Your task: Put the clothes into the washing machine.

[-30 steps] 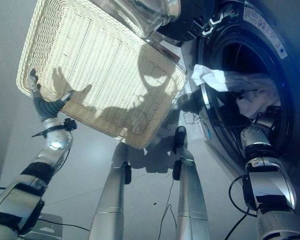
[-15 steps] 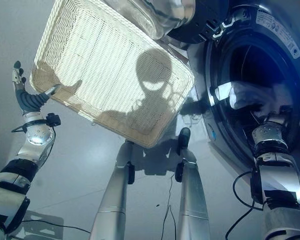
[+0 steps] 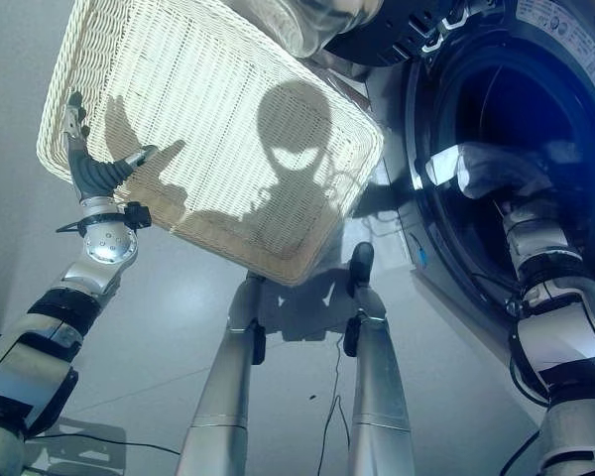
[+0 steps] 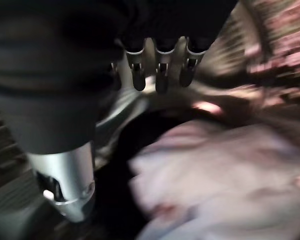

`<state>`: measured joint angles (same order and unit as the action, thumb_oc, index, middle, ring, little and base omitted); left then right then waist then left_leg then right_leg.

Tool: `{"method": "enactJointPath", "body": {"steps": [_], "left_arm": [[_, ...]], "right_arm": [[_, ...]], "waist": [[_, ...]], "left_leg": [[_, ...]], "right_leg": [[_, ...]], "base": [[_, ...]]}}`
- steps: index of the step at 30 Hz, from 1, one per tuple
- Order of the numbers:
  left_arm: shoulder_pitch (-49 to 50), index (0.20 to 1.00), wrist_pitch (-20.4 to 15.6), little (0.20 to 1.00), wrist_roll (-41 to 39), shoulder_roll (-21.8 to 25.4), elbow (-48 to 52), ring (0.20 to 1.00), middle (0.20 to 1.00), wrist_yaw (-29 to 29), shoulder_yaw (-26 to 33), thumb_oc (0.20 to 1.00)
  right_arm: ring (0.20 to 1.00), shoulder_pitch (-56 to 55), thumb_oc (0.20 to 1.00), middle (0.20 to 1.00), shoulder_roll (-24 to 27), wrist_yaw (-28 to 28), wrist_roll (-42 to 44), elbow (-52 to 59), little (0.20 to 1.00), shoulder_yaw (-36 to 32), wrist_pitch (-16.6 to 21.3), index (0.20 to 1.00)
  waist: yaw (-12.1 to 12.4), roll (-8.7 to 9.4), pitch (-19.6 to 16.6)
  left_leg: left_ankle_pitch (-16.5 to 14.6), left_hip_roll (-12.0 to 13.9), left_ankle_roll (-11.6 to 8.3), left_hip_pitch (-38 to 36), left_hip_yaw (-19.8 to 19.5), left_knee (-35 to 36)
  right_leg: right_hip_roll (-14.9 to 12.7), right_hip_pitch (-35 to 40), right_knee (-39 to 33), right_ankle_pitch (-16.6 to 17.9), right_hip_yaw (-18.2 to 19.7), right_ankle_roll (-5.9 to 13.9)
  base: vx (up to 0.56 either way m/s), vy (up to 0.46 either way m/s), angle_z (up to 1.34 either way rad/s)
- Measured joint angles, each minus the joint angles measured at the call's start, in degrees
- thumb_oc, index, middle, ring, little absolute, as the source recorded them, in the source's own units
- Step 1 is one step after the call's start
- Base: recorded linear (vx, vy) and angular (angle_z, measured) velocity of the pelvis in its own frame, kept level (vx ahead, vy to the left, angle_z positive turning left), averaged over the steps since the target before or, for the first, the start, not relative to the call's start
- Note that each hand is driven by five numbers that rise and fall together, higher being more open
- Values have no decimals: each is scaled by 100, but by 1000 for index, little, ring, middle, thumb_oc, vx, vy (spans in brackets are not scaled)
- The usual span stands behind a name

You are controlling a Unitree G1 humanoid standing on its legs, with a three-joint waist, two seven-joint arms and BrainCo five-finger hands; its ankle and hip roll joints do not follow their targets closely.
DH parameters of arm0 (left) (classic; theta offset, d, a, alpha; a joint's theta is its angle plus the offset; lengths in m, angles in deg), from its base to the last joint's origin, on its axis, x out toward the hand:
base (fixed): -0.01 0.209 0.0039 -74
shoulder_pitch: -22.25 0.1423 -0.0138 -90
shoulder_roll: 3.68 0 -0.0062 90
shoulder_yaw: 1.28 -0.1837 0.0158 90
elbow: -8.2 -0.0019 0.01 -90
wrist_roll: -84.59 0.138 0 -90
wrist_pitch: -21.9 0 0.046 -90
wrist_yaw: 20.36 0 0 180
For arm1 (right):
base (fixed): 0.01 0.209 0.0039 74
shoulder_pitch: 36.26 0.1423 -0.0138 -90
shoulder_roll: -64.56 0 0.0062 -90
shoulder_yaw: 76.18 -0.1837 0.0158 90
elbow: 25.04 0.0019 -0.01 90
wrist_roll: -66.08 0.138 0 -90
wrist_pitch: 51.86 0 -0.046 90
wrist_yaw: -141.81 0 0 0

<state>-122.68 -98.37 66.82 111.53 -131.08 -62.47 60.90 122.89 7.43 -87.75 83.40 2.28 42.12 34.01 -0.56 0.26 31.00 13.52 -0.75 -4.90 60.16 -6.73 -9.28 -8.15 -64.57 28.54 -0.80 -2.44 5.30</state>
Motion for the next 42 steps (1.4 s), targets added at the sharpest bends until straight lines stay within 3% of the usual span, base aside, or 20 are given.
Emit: {"method": "enactJointPath", "body": {"steps": [11,21,26,35,38,39,41,42], "left_arm": [[53,1000,0,1000,29,-117,15,1000,1000,-88,133,1000],[-62,1000,0,1000,127,-412,14,1000,1000,-264,211,1000],[-58,1000,-13,1000,138,-550,-43,1000,1000,-305,209,1000],[-86,1000,-34,1000,170,-659,-159,1000,1000,-389,212,1000],[-85,1000,-36,1000,348,-704,-182,1000,1000,-401,212,1000],[-90,1000,-38,1000,347,-743,-182,1000,1000,-402,212,1000],[-94,1000,-39,1000,348,-798,-186,1000,1000,-402,210,1000],[-103,1000,-39,1000,347,-829,-186,1000,1000,-403,210,1000]], "right_arm": [[1000,-398,1000,1000,-85,580,-1052,828,1000,101,553,1000],[1000,-709,1000,1000,-392,1322,-1571,1001,1000,335,595,1000],[1000,-842,1000,1000,-818,1659,-1729,638,1000,390,667,1000],[1000,-953,1000,1000,-1154,1778,-1796,22,1000,381,727,1000],[1000,-849,1000,1000,-1260,1723,-1794,-59,1000,381,579,1000],[815,-823,815,815,-1277,1682,-1794,-71,815,382,489,815],[200,-654,200,200,-1348,1610,-1793,-169,200,383,266,200],[200,-607,200,200,-1381,1547,-1792,-211,200,383,172,200]], "waist": [[6,1,-1],[-20,1,-1],[-20,0,-1],[0,-5,-4],[11,-10,-6],[17,-11,-7],[26,-14,-8],[41,-16,-10]], "left_leg": [[-5,62,-119,-50,-150,59],[-3,129,-136,-48,-115,107],[-10,152,-153,-53,-109,108],[-21,152,-181,-64,-98,106],[-19,164,-201,-90,-92,106],[-22,168,-205,-99,-81,107],[-19,166,-209,-117,-57,108],[-20,168,-211,-124,-51,108]], "right_leg": [[29,-3,195,-188,-157,-105],[85,-54,198,-221,-146,-164],[105,-61,206,-230,-146,-183],[102,-126,343,-275,-123,-195],[109,-130,382,-289,-123,-216],[109,-130,388,-291,-120,-219],[104,-135,421,-303,-107,-236],[104,-136,431,-307,-104,-242]], "base": [[-11,2,4],[1,4,-1],[0,0,0],[0,0,0],[0,0,0],[0,0,0],[0,0,0],[0,0,0]]}}
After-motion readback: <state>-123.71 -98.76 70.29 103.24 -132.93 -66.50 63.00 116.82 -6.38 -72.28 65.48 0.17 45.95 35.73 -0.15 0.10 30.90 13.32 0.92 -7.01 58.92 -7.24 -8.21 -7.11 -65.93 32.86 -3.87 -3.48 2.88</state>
